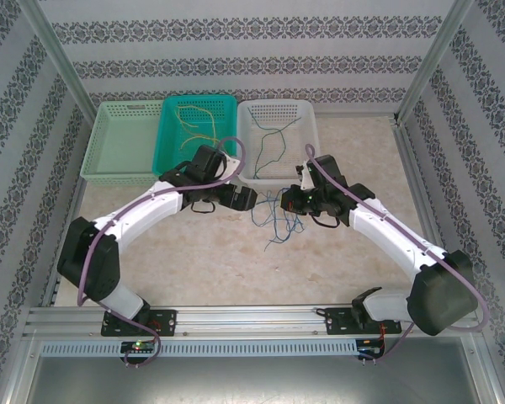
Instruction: Untangle the cables
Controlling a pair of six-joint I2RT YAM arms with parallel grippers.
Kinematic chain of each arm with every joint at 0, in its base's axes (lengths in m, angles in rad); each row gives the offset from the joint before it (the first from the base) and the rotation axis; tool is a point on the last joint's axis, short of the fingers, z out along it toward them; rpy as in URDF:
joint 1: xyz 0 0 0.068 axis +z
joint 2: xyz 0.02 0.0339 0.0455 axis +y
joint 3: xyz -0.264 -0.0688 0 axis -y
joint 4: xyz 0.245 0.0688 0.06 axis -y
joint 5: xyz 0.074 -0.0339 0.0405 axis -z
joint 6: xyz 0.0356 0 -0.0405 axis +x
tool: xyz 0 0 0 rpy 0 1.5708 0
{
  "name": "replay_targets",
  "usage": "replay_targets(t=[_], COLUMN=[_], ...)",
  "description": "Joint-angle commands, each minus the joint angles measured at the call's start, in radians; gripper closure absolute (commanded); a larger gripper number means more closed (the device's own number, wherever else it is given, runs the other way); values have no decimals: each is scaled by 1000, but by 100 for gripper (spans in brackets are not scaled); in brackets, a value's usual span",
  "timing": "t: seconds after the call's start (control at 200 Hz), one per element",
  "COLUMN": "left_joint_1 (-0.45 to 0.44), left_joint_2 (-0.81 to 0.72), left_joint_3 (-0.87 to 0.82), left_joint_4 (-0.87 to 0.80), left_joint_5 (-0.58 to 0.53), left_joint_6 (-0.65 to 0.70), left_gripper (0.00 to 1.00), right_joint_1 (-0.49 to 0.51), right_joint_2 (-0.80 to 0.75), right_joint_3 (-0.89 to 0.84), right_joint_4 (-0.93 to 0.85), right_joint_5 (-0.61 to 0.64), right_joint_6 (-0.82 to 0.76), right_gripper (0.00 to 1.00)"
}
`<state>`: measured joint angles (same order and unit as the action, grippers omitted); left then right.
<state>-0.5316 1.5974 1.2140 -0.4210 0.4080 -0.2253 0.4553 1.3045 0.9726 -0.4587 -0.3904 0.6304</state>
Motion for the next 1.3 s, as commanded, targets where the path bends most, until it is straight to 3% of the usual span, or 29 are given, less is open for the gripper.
replay_targets(t=[0.0, 0.41, 0.699, 0.844, 1.099, 1.294], left_joint_1=[-24, -71, -71, -74, -78, -78], left_joint_2=[71, 123, 73, 93, 161, 188], left_joint_3=[75, 90, 16, 12, 53, 94], left_joint_4=[20, 188, 316, 326, 343, 324], left_joint_5=[76, 145, 144, 185, 185, 168], left_joint_6=[-4, -131, -229, -249, -275, -257], left_gripper=[6, 10, 12, 13, 31, 54], right_joint_1=[-4, -1, 33, 38, 52, 51], right_joint_2=[-42, -51, -27, -46, -73, -94], right_joint_3=[2, 13, 25, 9, 2, -14], right_joint_4=[23, 26, 48, 116, 160, 141], right_joint_5=[-59, -38, 120, 135, 66, 25], right_joint_6=[-57, -118, -133, -108, -108, -127], right_gripper=[100, 100, 100, 100, 100, 100])
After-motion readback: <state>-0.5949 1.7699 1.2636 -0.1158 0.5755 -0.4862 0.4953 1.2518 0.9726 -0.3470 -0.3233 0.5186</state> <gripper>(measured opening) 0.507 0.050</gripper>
